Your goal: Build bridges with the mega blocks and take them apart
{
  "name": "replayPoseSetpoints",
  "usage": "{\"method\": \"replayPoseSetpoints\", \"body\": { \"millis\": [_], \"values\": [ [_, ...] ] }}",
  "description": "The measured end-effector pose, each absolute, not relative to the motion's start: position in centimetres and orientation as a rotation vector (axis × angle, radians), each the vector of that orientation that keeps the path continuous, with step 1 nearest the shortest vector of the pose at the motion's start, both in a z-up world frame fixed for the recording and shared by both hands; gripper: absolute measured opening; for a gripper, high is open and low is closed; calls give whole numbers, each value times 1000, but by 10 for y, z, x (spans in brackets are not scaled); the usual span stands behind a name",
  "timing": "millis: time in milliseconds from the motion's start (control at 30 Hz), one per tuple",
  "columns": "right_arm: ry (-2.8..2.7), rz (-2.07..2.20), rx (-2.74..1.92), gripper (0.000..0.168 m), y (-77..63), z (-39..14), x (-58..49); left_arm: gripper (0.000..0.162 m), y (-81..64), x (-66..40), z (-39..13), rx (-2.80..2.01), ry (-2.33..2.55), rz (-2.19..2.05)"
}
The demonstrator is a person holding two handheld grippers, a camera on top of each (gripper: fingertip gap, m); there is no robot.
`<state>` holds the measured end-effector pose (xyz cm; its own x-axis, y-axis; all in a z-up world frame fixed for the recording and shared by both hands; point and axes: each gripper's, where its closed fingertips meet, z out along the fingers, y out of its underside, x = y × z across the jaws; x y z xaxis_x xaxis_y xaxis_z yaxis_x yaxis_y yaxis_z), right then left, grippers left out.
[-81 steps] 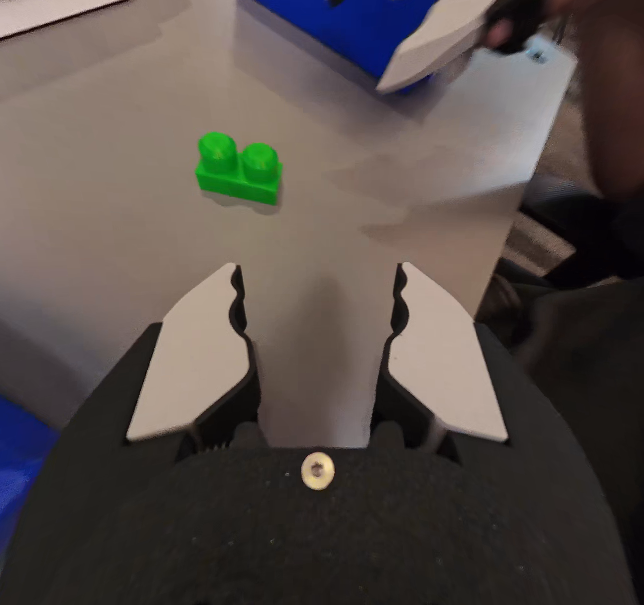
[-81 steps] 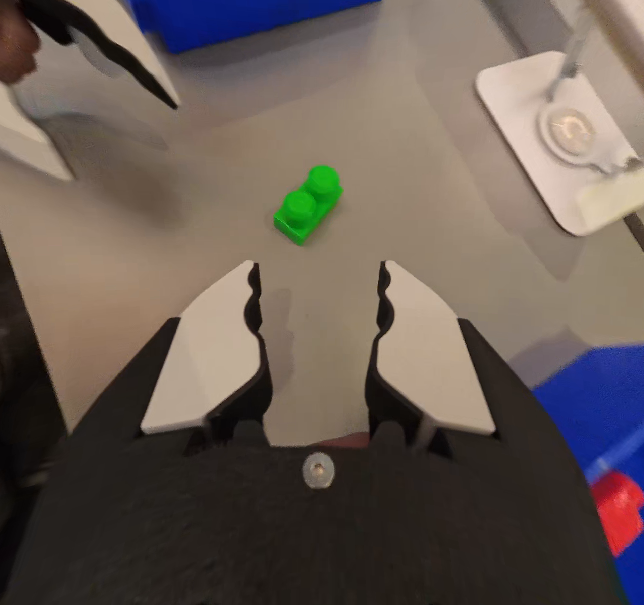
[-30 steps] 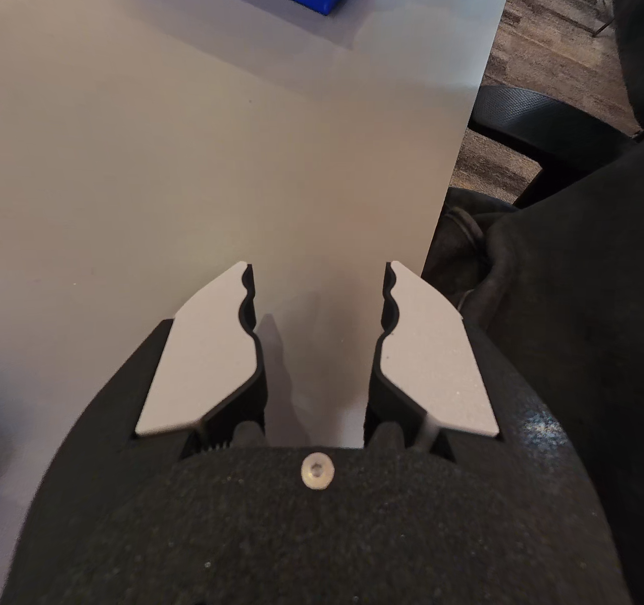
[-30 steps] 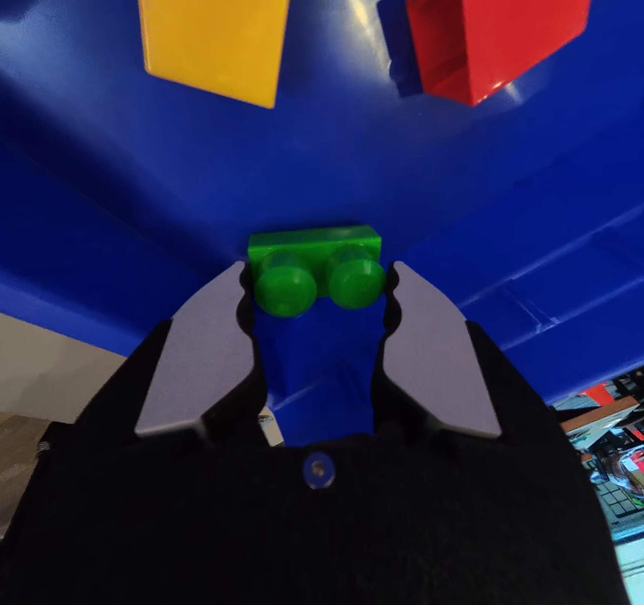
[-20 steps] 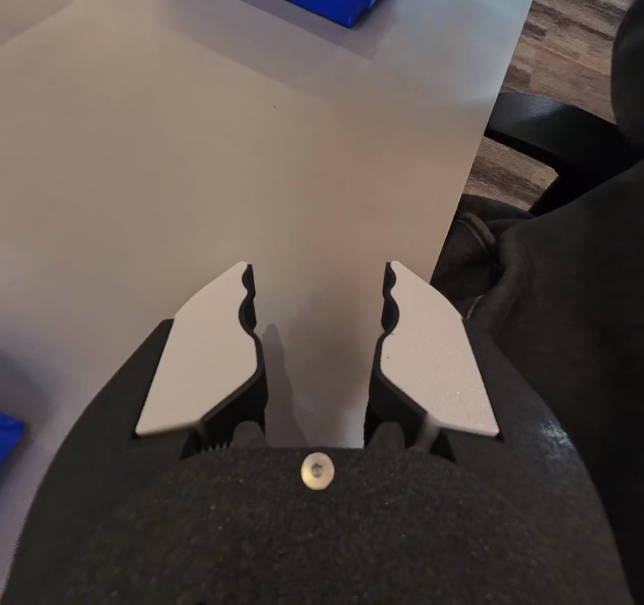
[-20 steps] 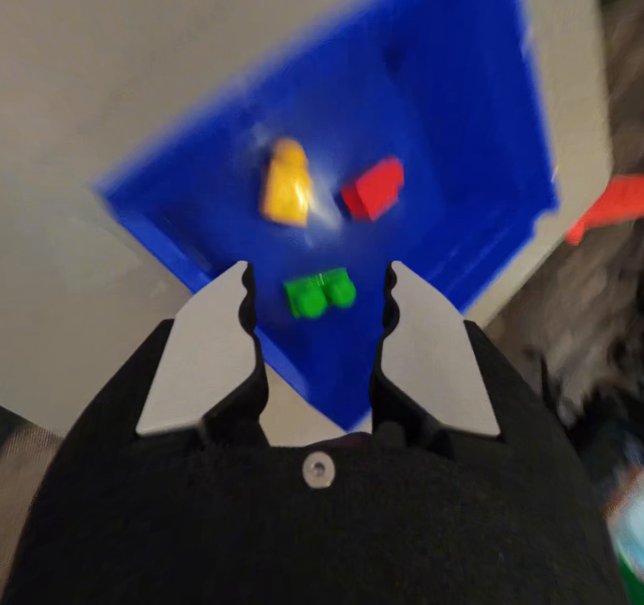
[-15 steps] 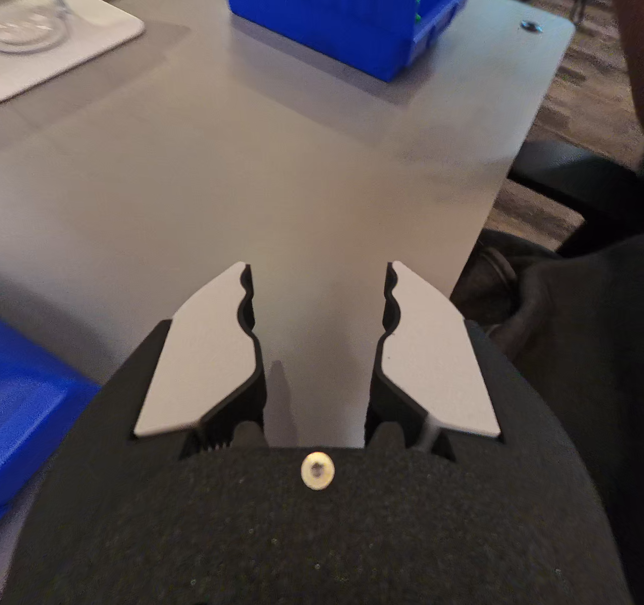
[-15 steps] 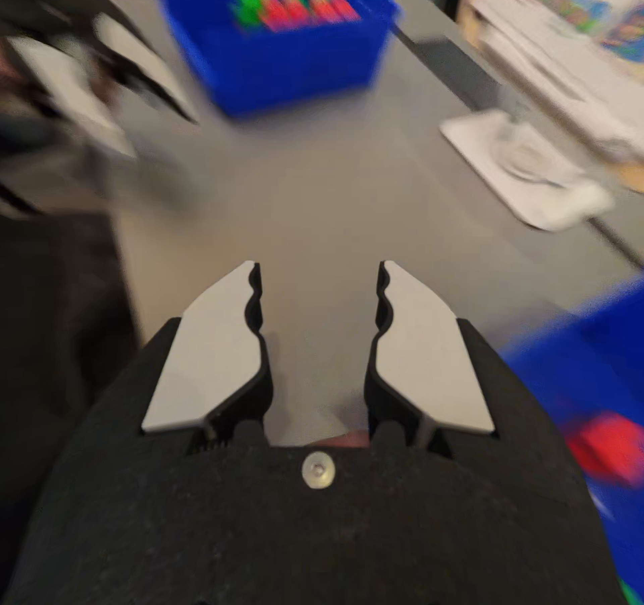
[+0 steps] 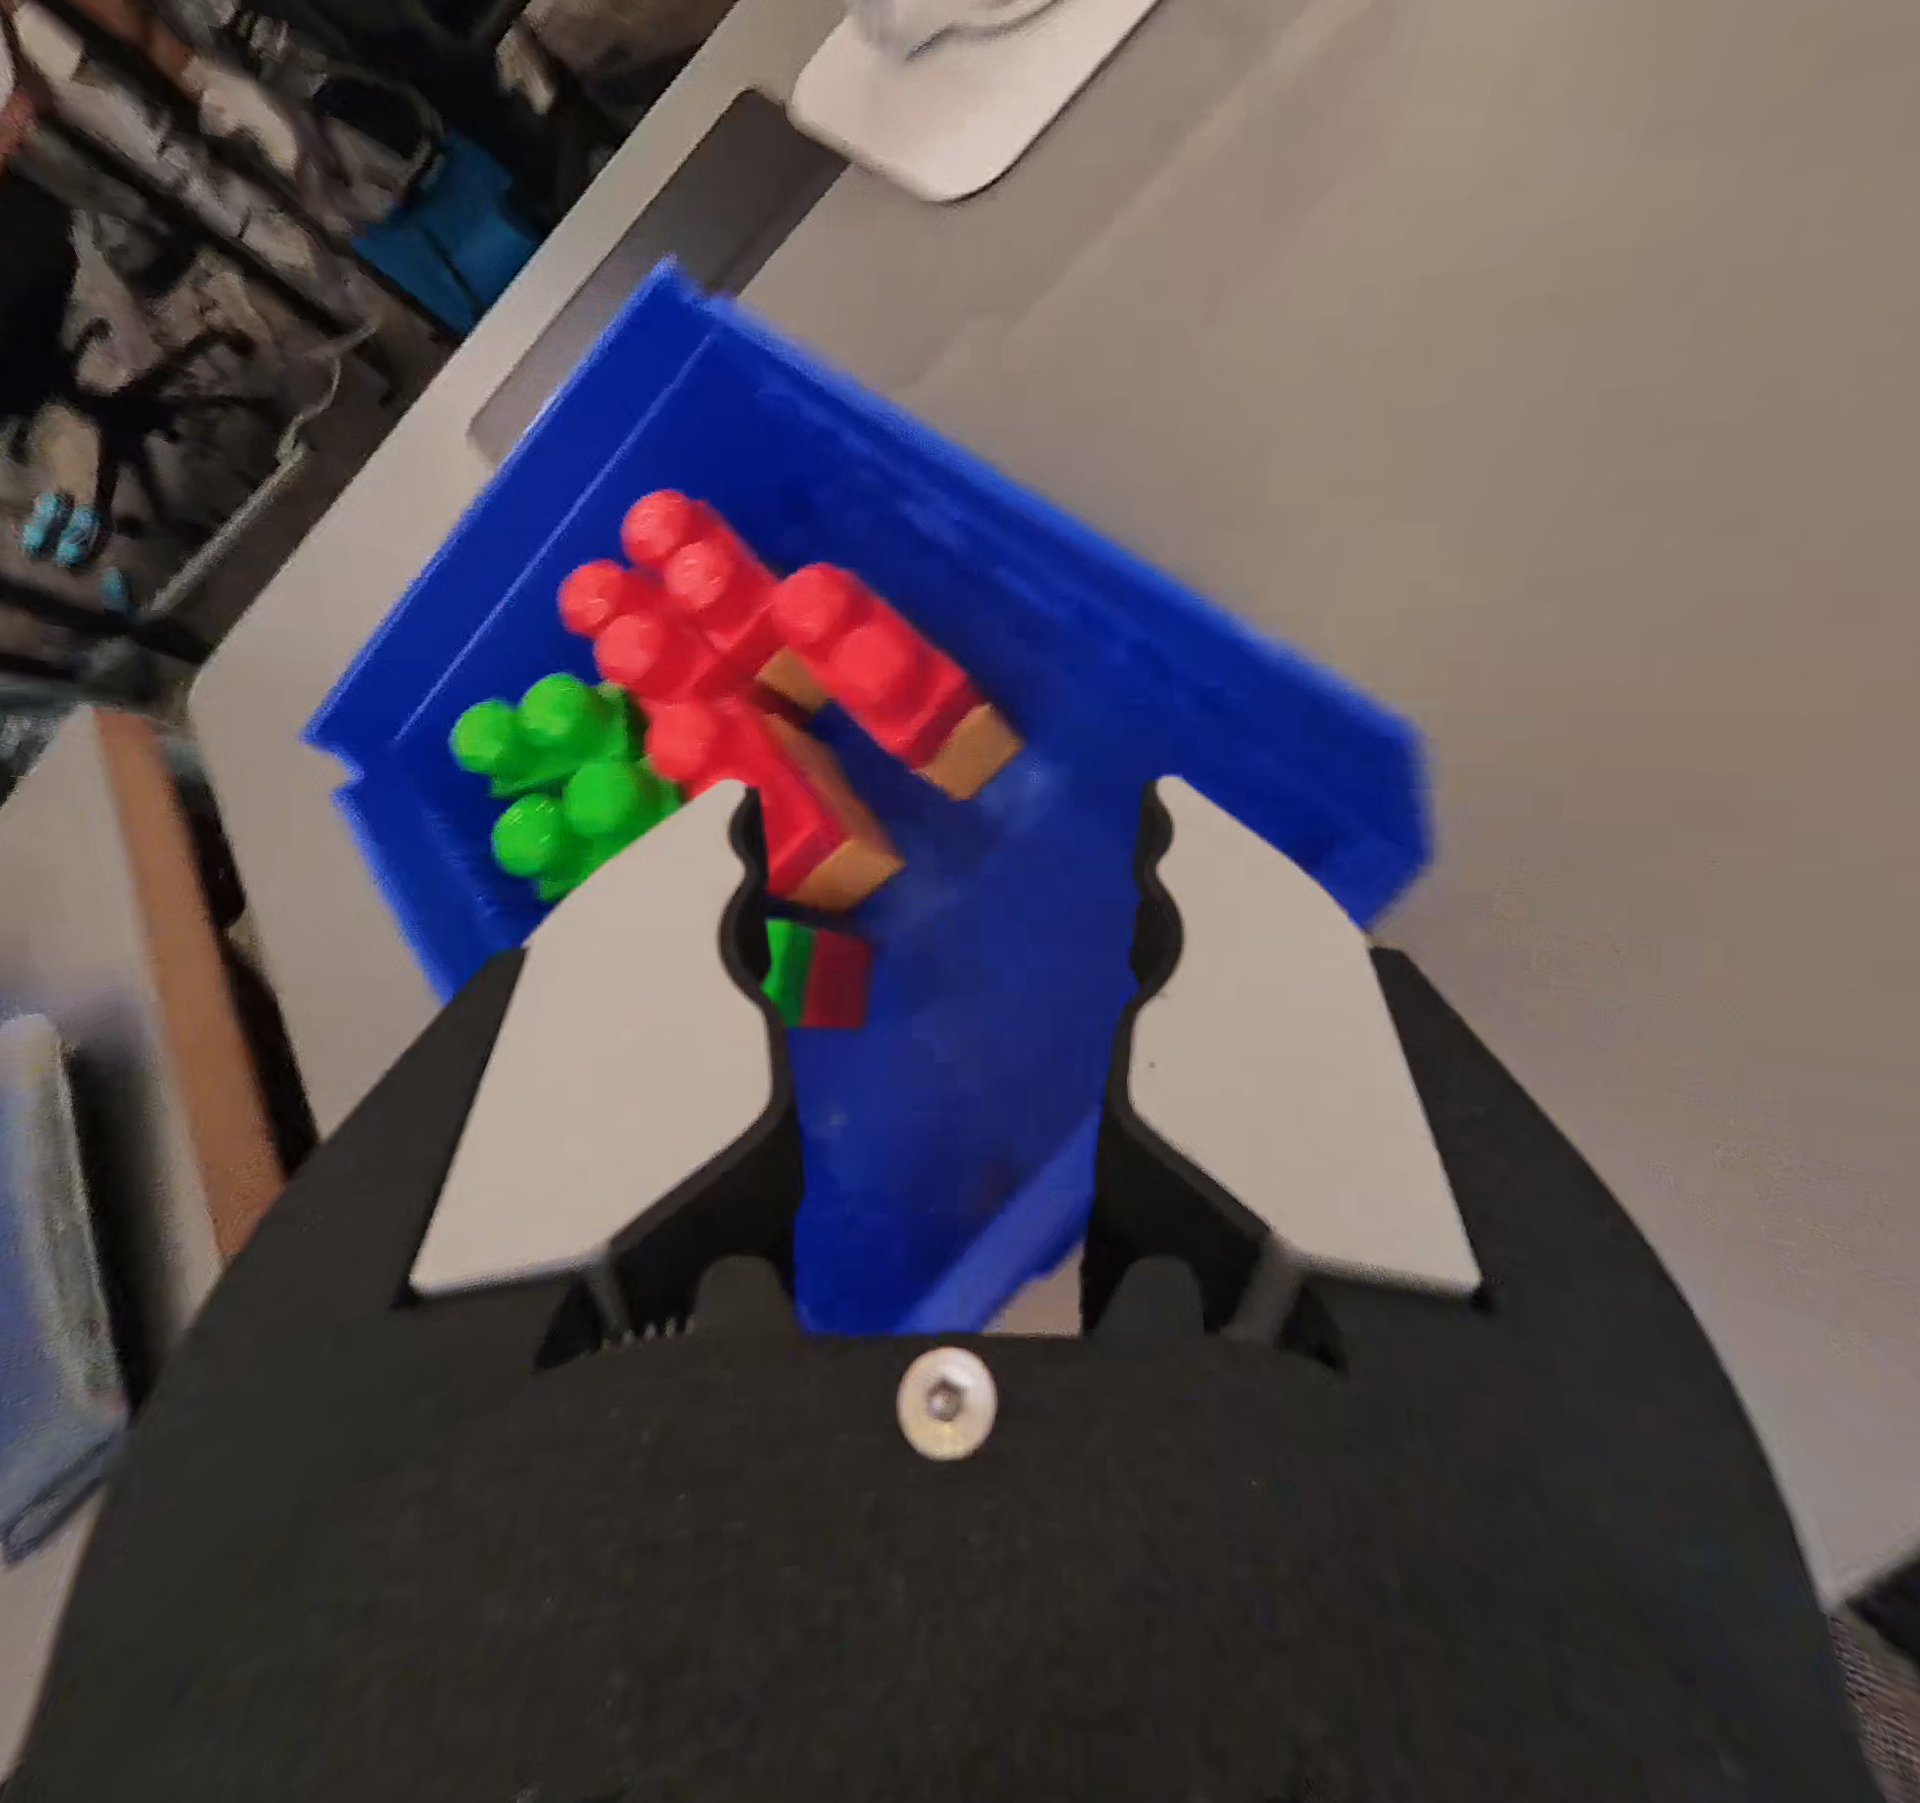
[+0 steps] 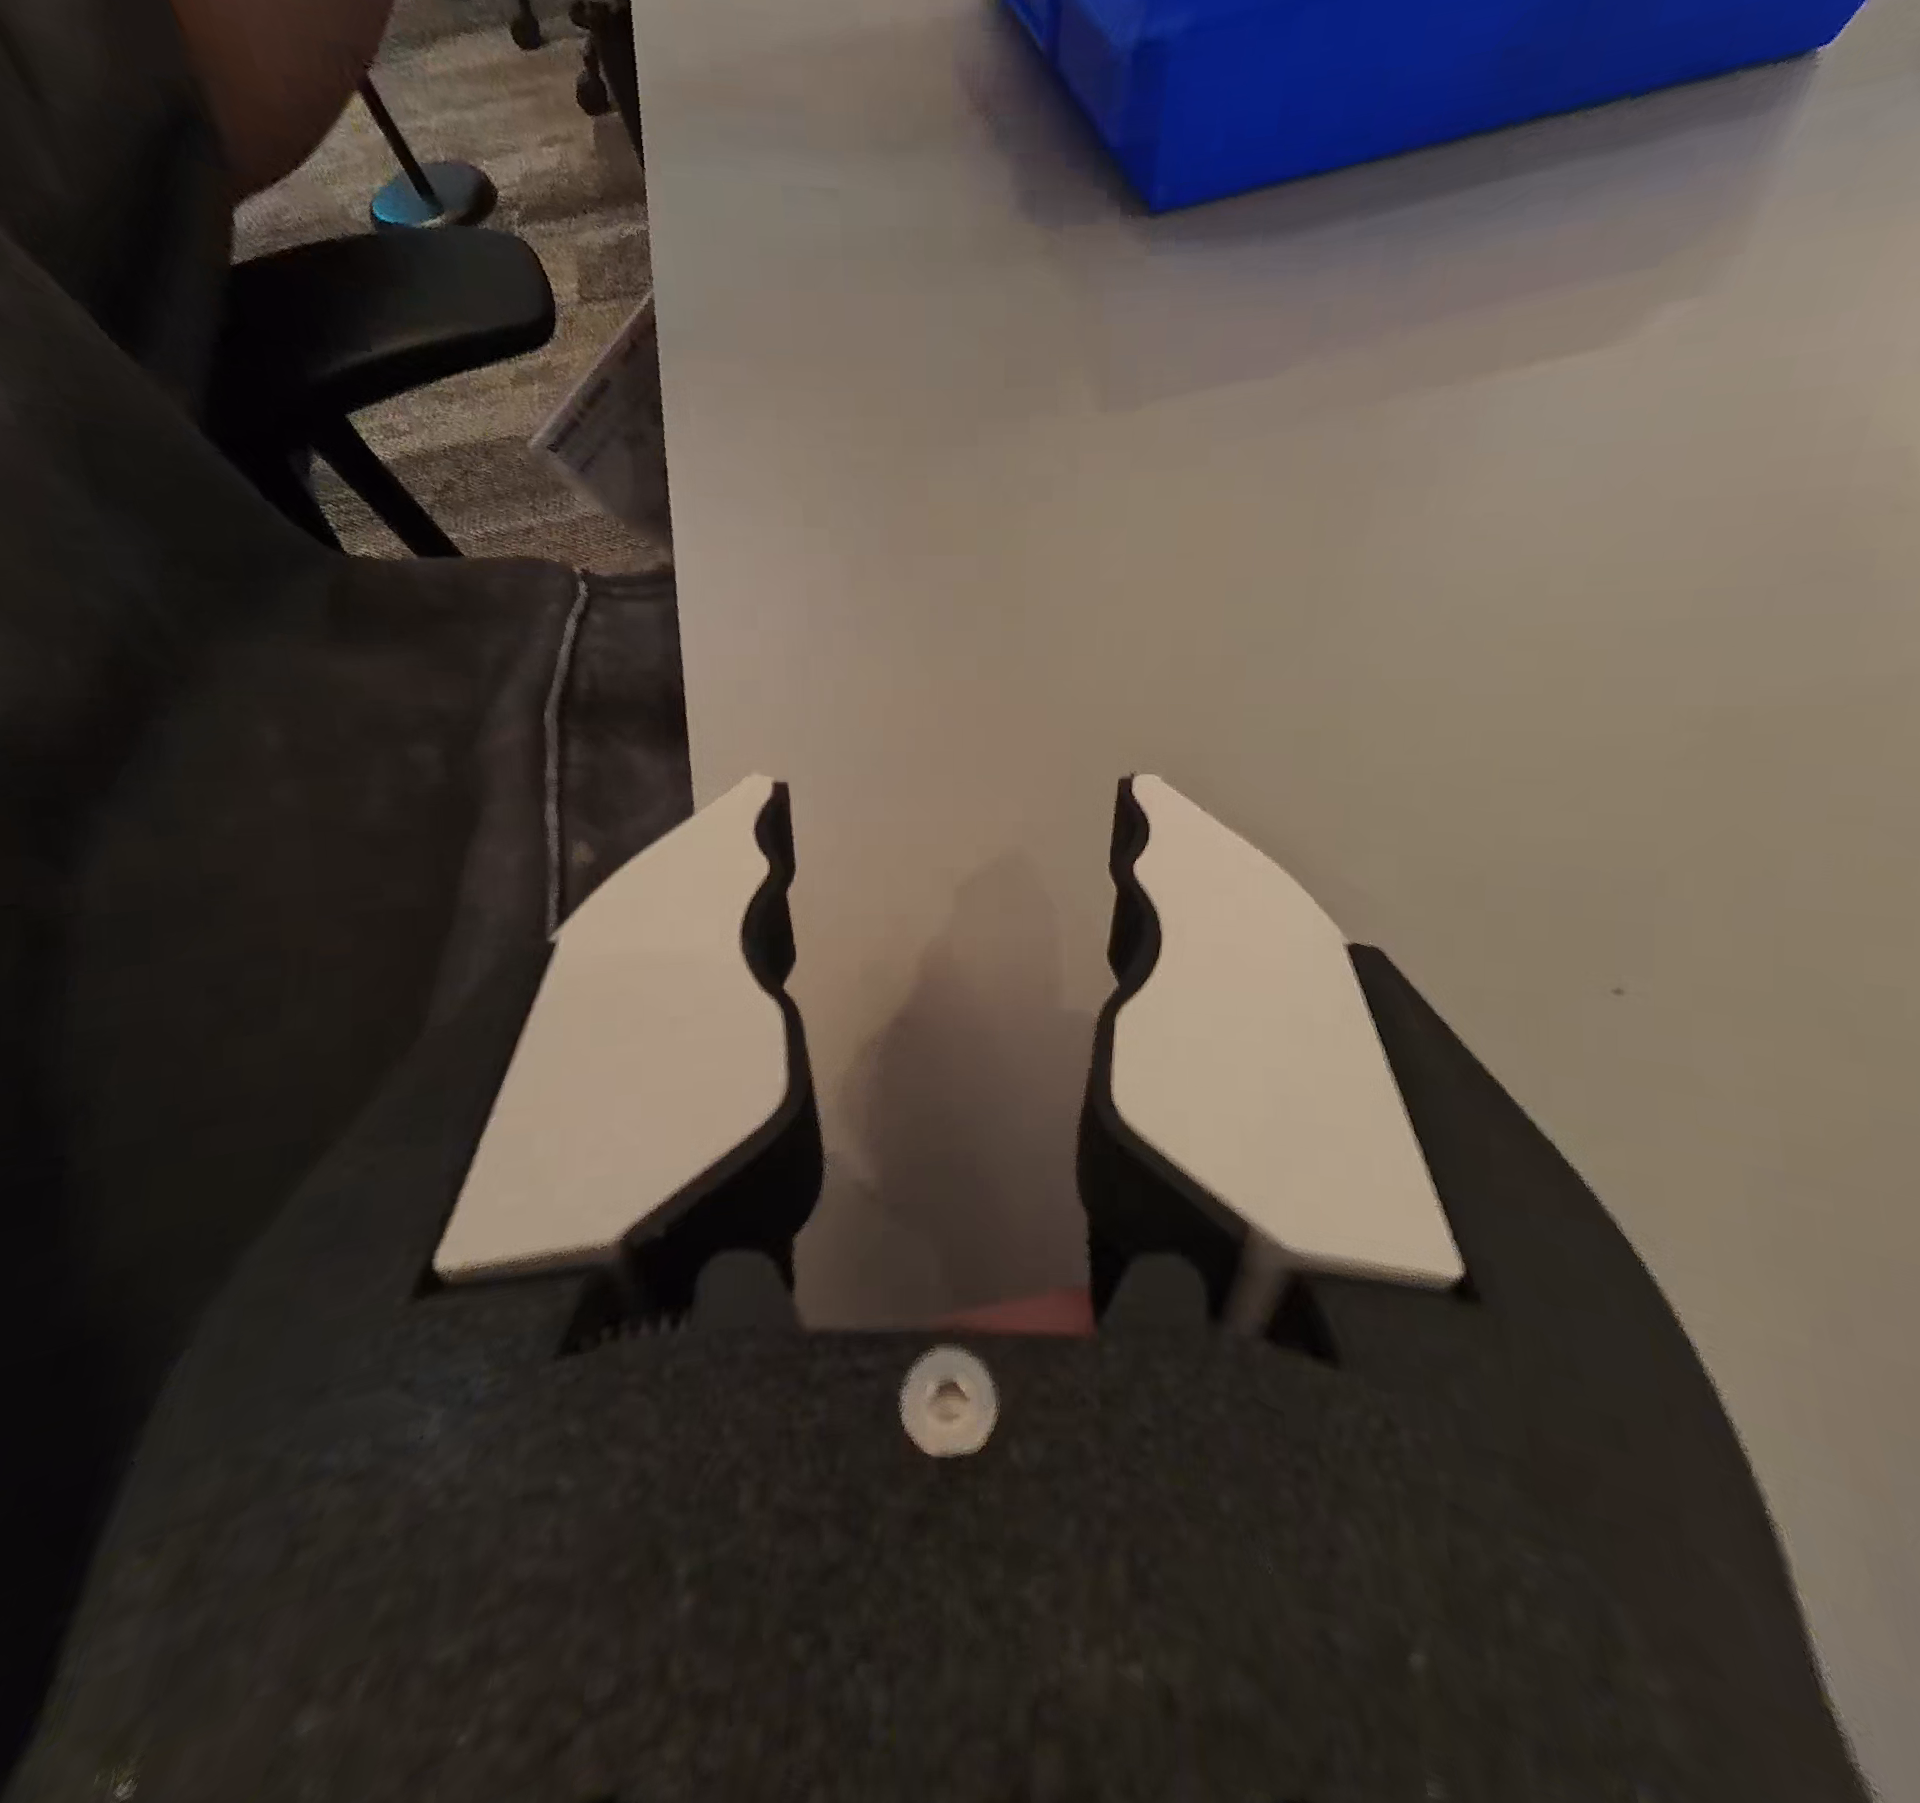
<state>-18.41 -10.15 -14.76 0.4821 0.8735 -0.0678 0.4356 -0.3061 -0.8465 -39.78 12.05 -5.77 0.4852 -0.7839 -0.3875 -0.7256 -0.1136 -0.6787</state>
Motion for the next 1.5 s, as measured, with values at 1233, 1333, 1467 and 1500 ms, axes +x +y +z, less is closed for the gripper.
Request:
{"method": "replayPoseSetpoints", "body": {
  "millis": [1233, 1333, 1467, 1500],
  "values": [
    [-951, 702, -1928, 50, -91, -135, -153, 44, 151, -449, -33, -2126, 709, -374],
    [-852, 775, -1968, 50, -75, -132, -154, 44, 134, -411, -12, -1997, 857, -605],
    [-782, 846, -1925, 51, -48, -106, -166, 44, 103, -344, 13, -1794, 1054, -966],
    [-772, 872, -1887, 51, -39, -94, -171, 44, 93, -326, 19, -1739, 1115, -1052]
  ]
}}
